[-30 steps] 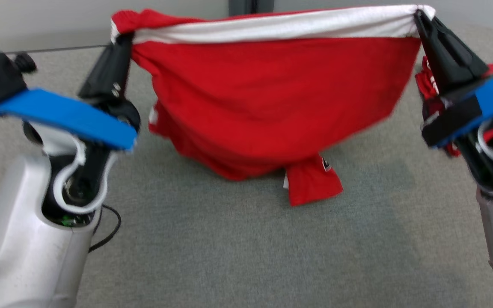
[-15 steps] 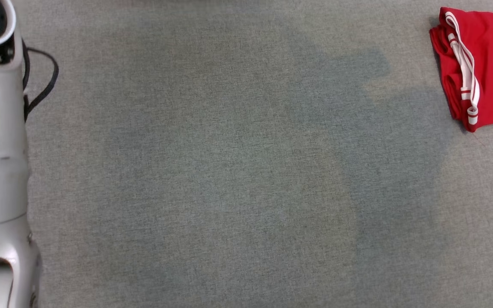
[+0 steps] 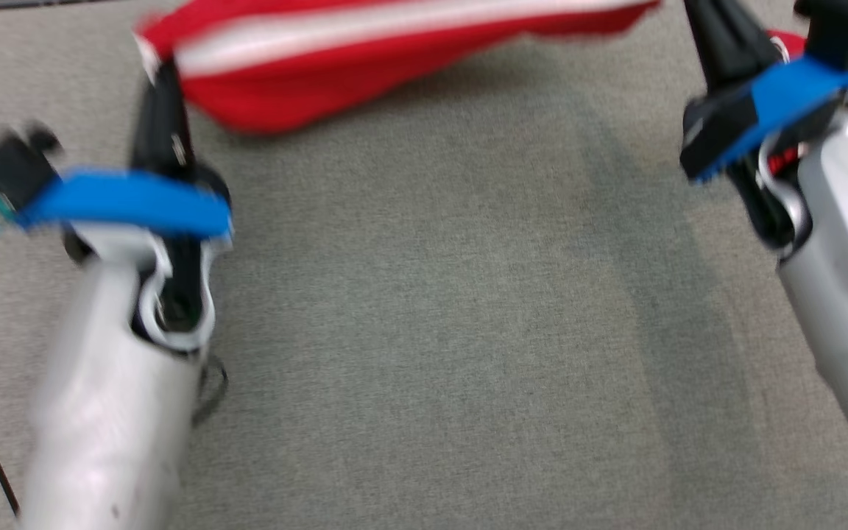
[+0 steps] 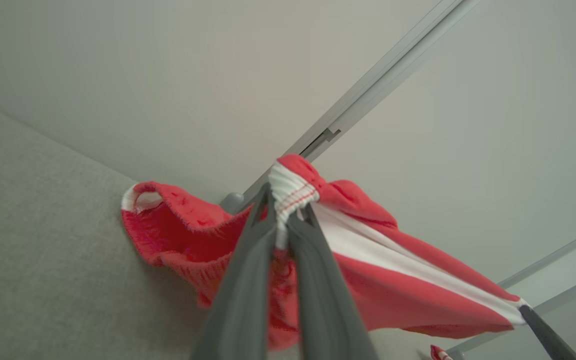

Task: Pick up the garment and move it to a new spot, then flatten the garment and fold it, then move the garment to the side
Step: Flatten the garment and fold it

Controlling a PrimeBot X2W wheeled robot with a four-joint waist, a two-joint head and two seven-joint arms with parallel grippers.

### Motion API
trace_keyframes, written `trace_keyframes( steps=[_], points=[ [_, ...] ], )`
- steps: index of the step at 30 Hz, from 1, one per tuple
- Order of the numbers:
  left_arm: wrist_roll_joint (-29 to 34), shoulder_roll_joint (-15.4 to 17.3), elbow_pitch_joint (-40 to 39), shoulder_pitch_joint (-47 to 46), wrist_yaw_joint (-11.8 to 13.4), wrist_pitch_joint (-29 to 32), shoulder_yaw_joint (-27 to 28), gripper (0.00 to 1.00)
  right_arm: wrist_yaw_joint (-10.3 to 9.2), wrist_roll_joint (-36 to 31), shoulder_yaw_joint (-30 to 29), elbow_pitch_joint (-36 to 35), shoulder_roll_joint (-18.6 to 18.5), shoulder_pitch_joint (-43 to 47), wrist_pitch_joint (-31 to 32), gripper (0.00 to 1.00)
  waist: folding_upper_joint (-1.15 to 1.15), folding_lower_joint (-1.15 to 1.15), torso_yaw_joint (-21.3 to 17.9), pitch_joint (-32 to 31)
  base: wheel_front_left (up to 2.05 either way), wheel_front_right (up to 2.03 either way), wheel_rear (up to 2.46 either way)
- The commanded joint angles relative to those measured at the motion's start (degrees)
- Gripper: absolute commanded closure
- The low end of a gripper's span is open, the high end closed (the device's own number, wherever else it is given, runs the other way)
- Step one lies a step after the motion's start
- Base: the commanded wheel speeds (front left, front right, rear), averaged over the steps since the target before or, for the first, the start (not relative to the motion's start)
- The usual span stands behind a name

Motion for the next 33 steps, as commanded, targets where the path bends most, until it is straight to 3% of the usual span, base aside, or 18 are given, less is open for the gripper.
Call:
trace_keyframes(
  steps=[1,7,13,18,23,29,33],
  points=[
    [0.22,0.26,-0.3,5.61,-0.42,-1.17,-1.03,1.0,-0.15,1.88,0.03,-1.26,-2.29,4.86,0.15,1.0,-0.01,0.0,0.73,-1.59,0.0,0.0,0.0],
    [3.36,1.09,-2.41,19.94,-0.71,-2.24,-7.1,1.0,-0.17,4.29,-2.27,-8.61,-6.53,20.16,6.75,1.0,-0.01,0.0,3.11,-7.72,0.0,0.0,0.0],
    [4.56,1.53,-4.08,28.34,0.36,-2.03,-9.34,1.0,-0.16,3.43,-7.2,-19.79,-6.29,35.11,18.85,1.0,-0.01,0.0,3.98,-12.47,0.0,0.0,0.0],
    [6.35,3.25,-6.84,33.51,3.88,-0.49,-10.84,1.0,-0.16,-0.36,-14.91,-33.54,-3.16,49.94,32.41,1.0,-0.01,0.0,4.56,-15.67,0.0,0.0,0.0],
    [7.25,6.23,-11.49,38.81,7.35,4.13,-12.51,1.0,-0.15,-4.02,-20.69,-47.5,2.4,62.74,44.89,1.0,-0.01,0.0,4.85,-17.75,0.0,0.0,0.0],
    [6.96,9.55,-21.14,48.75,14.7,9.85,-13.37,1.0,-0.14,-5.66,-23.93,-58.72,9.13,73.06,53.7,1.0,-0.01,0.0,4.23,-19.42,0.0,0.0,0.0],
    [7.05,10.94,-28.8,53.48,18.48,13.24,-14.51,1.0,-0.13,-6.37,-26.04,-62.89,11.11,76.91,55.24,1.0,-0.01,0.0,4.99,-19.45,0.0,0.0,0.0]
  ],
)
